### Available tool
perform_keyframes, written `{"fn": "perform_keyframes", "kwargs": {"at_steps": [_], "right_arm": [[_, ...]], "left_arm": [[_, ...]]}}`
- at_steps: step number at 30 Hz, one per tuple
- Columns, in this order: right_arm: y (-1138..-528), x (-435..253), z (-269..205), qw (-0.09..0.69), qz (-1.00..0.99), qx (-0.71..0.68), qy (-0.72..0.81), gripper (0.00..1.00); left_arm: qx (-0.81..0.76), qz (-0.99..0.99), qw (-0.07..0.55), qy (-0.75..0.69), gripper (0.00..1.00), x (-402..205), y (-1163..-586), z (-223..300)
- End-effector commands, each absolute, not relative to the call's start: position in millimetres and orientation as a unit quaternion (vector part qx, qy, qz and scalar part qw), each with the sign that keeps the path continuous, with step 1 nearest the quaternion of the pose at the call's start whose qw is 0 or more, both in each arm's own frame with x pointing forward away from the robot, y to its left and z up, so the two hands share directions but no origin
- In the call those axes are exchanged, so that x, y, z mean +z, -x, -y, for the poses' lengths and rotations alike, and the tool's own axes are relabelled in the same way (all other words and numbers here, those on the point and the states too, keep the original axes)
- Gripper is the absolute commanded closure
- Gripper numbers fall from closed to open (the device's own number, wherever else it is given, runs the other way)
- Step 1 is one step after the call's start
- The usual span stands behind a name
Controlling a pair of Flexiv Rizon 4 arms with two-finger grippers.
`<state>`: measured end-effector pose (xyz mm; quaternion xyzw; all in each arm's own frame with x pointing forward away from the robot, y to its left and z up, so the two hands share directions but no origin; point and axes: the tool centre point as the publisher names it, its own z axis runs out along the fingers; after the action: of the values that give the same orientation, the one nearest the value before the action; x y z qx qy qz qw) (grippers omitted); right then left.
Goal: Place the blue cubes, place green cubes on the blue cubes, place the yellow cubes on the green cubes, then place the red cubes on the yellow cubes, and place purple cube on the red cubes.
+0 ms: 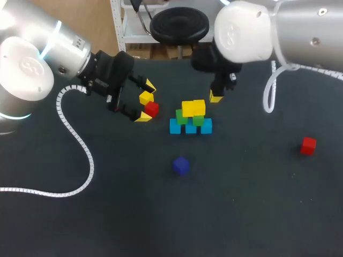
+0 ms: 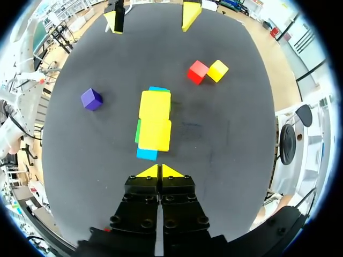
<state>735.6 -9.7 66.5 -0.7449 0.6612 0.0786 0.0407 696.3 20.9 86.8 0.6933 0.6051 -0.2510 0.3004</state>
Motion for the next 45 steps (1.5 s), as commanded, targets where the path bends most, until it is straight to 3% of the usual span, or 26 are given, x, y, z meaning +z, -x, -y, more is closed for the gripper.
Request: {"fn": "perform_keyframes", "kwargs": {"at_steps": [1, 4, 6, 7, 8, 9, 27, 38, 45], "right_arm": [[-719, 85, 38, 0.071, -0.663, 0.077, 0.741, 1.0], [-715, 92, 45, 0.074, -0.65, 0.067, 0.754, 1.0], [-713, 95, 48, 0.077, -0.64, 0.068, 0.762, 0.88], [-711, 96, 50, 0.079, -0.643, 0.068, 0.759, 0.68], [-709, 98, 51, 0.085, -0.642, 0.073, 0.759, 0.17], [-708, 100, 52, 0.088, -0.638, 0.076, 0.761, 0.0], [-693, 114, 70, 0.177, -0.637, 0.215, 0.718, 0.0], [-682, 136, 82, 0.226, -0.637, 0.228, 0.701, 0.0], [-678, 142, 79, 0.176, -0.625, 0.167, 0.742, 0.0]], "left_arm": [[-0.251, -0.606, 0.296, -0.694, 0.0, 87, -698, -20], [-0.251, -0.606, 0.296, -0.694, 0.0, 87, -698, -20], [-0.251, -0.606, 0.296, -0.694, 0.0, 87, -698, -20], [-0.251, -0.606, 0.296, -0.694, 0.0, 87, -698, -20], [-0.251, -0.606, 0.296, -0.694, 0.0, 87, -698, -20], [-0.251, -0.606, 0.296, -0.694, 0.0, 87, -698, -20], [-0.251, -0.606, 0.296, -0.694, 0.0, 87, -698, -20], [-0.251, -0.606, 0.296, -0.694, 0.0, 87, -698, -20], [-0.251, -0.606, 0.296, -0.694, 0.0, 87, -698, -20]]}}
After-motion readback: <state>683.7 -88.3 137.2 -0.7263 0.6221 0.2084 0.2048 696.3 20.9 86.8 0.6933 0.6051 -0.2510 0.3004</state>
